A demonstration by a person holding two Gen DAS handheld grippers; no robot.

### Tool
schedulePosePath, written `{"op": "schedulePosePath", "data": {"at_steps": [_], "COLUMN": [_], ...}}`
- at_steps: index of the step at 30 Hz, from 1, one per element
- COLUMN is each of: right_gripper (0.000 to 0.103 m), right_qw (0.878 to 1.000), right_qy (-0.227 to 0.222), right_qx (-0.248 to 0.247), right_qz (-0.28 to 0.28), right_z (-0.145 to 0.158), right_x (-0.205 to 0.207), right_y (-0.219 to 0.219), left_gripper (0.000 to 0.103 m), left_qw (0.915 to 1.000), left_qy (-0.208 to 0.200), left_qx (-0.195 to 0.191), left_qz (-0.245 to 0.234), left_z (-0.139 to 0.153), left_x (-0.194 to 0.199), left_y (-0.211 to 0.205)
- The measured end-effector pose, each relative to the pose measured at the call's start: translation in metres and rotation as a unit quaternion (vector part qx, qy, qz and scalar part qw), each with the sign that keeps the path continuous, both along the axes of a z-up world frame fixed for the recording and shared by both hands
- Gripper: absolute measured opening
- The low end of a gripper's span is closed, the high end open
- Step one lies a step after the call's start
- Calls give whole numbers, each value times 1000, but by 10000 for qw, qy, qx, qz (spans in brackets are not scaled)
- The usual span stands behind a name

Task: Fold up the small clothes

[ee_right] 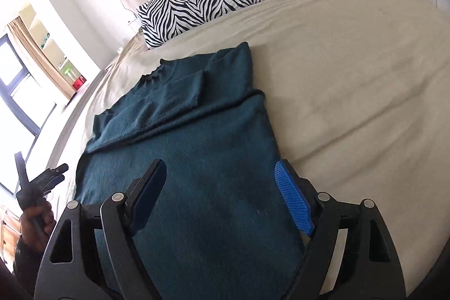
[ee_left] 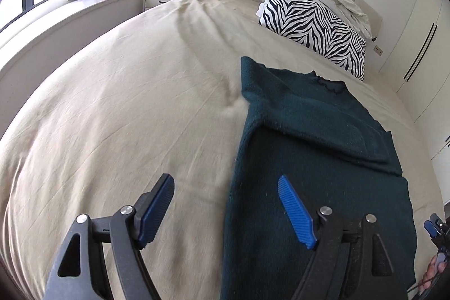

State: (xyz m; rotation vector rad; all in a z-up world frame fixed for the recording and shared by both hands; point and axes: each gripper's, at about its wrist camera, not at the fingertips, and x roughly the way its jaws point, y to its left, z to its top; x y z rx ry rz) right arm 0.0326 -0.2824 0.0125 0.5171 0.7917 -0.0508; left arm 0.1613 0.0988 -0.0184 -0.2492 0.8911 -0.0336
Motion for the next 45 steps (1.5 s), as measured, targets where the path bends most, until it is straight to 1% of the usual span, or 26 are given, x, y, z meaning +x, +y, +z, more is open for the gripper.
{"op": "schedulePosePath", "data": {"at_steps": [3,6,7,9,11,14,17,20,22,23,24,25,26,29,31,34,35,36,37,40,42,45], "right_gripper": [79,79,79,79,79,79,79,78,75,70,65,63,59,53,48,34,32,31,30,20,11,9], "right_qw": [9995,9986,9981,9968,9953,9938,9947,9950,9948,9946,9944,9942,9941,9939,9932,9912,9906,9903,9902,9898,9897,9906], "right_qy": [164,250,308,479,640,790,782,786,775,780,793,826,858,882,880,900,913,906,906,915,920,881], "right_qx": [120,170,192,291,334,408,390,402,542,607,649,657,643,650,759,966,1019,1054,1063,1092,1097,1049], "right_qz": [-250,-439,-494,-567,-647,-663,-539,-468,-383,-326,-263,-195,-152,-98,-83,-80,-74,-75,-68,-34,-12,10], "right_z": [-8,-17,-20,-29,-36,-44,-48,-46,-45,-45,-46,-47,-48,-49,-50,-53,-54,-54,-54,-55,-56,-54], "right_x": [-43,-82,-91,-104,-116,-129,-140,-144,-145,-145,-146,-146,-147,-148,-149,-151,-151,-152,-152,-153,-154,-156], "right_y": [-13,-23,-26,-30,-32,-31,-25,-22,-19,-18,-15,-12,-10,-6,-8,-12,-13,-13,-14,-13,-13,-11], "left_gripper": [79,79,79,79,79,79,79,79,77,75,72,70,69,61,51,40,39,34,27,13,10,8], "left_qw": [9996,9984,9977,9967,9962,9946,9934,9932,9925,9922,9916,9913,9910,9906,9905,9896,9894,9893,9892,9886,9887,9890], "left_qy": [258,540,661,777,821,899,907,941,968,977,998,1004,1015,1052,1077,1136,1149,1163,1181,1227,1218,1200], "left_qx": [85,-17,-80,-153,-44,-29,202,135,197,257,314,346,340,280,204,163,170,150,104,-114,-194,-355], "left_qz": [-99,-148,-147,-178,-272,-514,-666,-677,-717,-737,-760,-784,-801,-829,-834,-868,-870,-868,-864,-862,-847,-790], "left_z": [-8,-21,-27,-35,-37,-39,-41,-41,-41,-41,-41,-41,-41,-39,-38,-37,-37,-37,-37,-38,-38,-36], "left_x": [-47,-83,-93,-111,-126,-142,-149,-150,-151,-152,-153,-155,-155,-157,-158,-159,-160,-160,-160,-161,-162,-164], "left_y": [5,7,7,4,-3,-11,-20,-21,-23,-25,-25,-25,-26,-25,-24,-27,-29,-29,-29,-27,-27,-24]}}
